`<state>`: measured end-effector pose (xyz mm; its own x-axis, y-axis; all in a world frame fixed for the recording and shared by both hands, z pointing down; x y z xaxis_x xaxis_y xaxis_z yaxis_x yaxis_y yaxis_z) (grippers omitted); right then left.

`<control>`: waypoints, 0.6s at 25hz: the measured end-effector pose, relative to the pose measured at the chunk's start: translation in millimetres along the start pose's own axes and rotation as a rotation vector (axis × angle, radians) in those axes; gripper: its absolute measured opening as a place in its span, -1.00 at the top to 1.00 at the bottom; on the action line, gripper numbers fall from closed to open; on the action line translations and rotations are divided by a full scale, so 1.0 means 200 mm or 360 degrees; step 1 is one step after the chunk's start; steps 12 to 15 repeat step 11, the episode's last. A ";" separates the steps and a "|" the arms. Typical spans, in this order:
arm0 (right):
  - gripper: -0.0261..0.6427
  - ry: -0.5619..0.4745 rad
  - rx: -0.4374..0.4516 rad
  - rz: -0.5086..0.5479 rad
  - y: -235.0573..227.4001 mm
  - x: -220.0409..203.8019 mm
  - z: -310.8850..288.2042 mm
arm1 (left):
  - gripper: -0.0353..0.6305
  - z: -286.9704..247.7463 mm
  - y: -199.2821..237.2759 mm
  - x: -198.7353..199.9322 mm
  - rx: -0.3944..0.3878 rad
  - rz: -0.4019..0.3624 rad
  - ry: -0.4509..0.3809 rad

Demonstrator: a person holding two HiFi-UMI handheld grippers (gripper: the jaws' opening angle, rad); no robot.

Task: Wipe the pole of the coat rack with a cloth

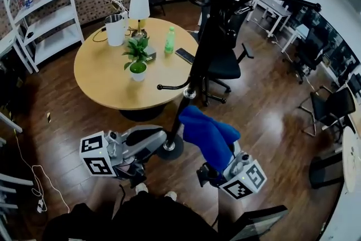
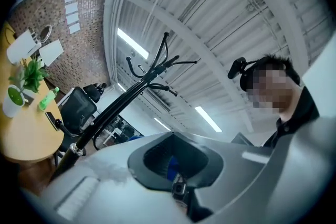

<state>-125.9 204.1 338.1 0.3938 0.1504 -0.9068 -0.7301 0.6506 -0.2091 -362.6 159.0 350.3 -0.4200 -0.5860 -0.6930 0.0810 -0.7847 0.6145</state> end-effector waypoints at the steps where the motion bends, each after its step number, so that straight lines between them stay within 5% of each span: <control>1: 0.86 -0.0011 0.0003 0.0000 0.01 0.01 0.01 | 0.88 -0.01 -0.02 0.00 -0.0014 -0.0004 0.0003; 15: 0.86 -0.0022 0.0053 0.0050 0.11 0.05 0.04 | 0.88 -0.02 -0.10 -0.01 0.0015 -0.0055 0.0010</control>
Point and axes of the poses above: the fingertips, and each gripper's own axes: z backward along the fingers, y to its left, x out of its top, the point moved 9 cm from there along z, backward along the fingers, and after that the axes turned 8 degrees about z, right-handed, at the moved point
